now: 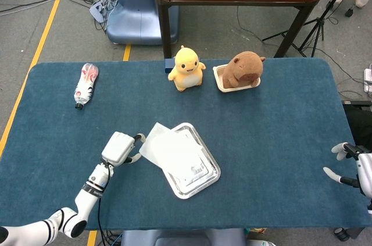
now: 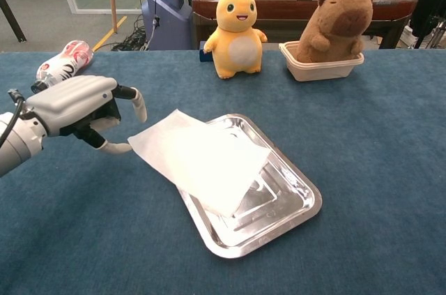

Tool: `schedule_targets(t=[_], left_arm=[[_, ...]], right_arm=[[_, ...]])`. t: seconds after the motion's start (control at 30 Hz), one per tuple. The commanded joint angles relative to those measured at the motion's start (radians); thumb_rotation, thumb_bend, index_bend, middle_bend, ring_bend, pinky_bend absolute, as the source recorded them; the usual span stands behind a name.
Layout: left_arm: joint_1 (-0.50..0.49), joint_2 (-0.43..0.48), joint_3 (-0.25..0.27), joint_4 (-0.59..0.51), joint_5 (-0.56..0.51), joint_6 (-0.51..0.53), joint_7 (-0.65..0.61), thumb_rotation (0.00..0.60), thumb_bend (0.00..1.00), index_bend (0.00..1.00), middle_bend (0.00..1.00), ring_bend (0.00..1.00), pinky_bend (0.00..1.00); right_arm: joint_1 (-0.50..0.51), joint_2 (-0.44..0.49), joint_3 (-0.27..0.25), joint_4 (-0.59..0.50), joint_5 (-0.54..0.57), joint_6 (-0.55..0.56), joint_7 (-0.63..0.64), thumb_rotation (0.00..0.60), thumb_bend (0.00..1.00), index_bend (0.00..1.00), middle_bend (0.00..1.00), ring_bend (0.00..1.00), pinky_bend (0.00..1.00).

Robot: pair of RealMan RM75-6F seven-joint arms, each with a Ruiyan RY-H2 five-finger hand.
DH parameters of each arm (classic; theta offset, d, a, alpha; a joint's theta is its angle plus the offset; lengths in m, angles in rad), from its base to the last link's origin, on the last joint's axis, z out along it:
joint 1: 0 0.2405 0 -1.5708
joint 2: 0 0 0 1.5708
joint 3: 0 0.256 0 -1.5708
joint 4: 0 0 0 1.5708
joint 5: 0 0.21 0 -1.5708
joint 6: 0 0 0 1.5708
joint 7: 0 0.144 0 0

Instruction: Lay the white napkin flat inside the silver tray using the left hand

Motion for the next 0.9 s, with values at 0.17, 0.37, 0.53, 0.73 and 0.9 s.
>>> schedule_targets(t=[0.17,0.37,0.53,0.73,0.9], left_arm=[[-0.025,-0.016,-0.023,0.003,-0.034,-0.034,0.028,0.6,0.19,0.44,1.0,0.97,0.99],[-0.049,-0.037,-0.041,0.013,-0.055,-0.051,0.05,0.6,0.19,0.44,1.0,0.97,0.99],[-0.06,-0.047,-0.046,0.017,-0.062,-0.053,0.066,0.6,0.19,0.44,1.0,0.97,0.99],[-0.052,-0.024,-0.029,-0.027,-0.056,-0.042,0.088,0.6,0.19,0.44,1.0,0.97,0.99],[-0.053,0.029,-0.013,-0.126,-0.06,-0.063,0.128,0.6,0.41,0.44,1.0,0.97,0.99]], right_arm=[[-0.001,0.001,0.0,0.0,0.0,0.001,0.002,0.6,0.01,0.47,0.58,0.5,0.7],[-0.001,0.001,0.001,0.002,0.002,0.0,0.004,0.6,0.01,0.47,0.58,0.5,0.7],[-0.001,0.001,0.002,0.002,0.003,0.001,0.006,0.6,0.01,0.47,0.58,0.5,0.7],[-0.001,0.001,0.003,0.003,0.004,0.002,0.007,0.6,0.01,0.47,0.58,0.5,0.7],[-0.002,0.001,0.003,0.0,0.002,0.006,0.003,0.6,0.01,0.47,0.58,0.5,0.7]])
